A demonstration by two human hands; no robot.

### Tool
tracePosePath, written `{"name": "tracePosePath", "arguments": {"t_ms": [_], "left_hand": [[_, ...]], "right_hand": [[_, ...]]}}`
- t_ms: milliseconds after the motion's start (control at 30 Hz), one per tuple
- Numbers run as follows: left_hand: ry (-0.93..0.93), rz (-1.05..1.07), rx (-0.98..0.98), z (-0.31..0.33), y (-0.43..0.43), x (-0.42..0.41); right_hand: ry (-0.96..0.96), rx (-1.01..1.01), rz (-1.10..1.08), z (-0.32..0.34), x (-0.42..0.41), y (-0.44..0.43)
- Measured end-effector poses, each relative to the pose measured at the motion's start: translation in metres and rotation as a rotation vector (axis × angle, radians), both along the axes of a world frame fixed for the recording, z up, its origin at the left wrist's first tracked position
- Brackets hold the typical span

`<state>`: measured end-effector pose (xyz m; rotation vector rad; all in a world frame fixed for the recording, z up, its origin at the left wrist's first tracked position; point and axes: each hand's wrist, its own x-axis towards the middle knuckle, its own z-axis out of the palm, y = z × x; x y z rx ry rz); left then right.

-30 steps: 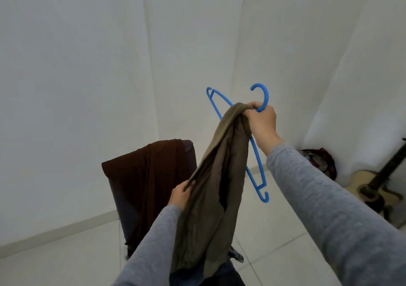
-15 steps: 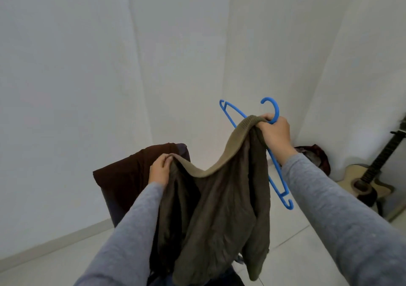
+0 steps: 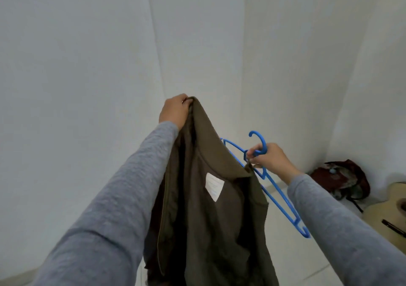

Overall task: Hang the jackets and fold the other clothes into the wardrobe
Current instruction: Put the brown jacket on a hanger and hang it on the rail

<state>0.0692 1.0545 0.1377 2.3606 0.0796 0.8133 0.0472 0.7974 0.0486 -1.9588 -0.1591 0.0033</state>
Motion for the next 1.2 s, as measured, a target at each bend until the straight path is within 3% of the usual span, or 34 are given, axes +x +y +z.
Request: {"name": "tracePosePath", "arguments": {"t_ms": [167,367,667,833,967,1200], "left_hand": [[0.112,0.117,-0.025,-0.018,-0.003,-0.010],[0.156,0.257,-0.144,-0.034,0.007,-0.013],[0.096,0.290,-0.181,-0.031,0.017,-0.012],[0.055,0.250,-0.196,-0.035,0.024,-0.013],[0.049,-0.024,-0.213,-0.033,0.024,-0.019],[0.030,-0.353,-0.129,-0.021,0.004,-0.047]], "right_hand": [[-0.097,0.297,-0.007,0.007,-0.014,0.016],[-0.257,0.487,-0.088,0.001,-0.023,0.017],[-0.118,0.661,-0.053,-0.011,-0.036,0.021],[-0.093,0.458,-0.006,-0.027,-0.045,0.039],[-0.165,0.238,-0.068,-0.037,-0.046,0.070],[-0.172,0.213,-0.252,-0.043,-0.047,0.112]]}}
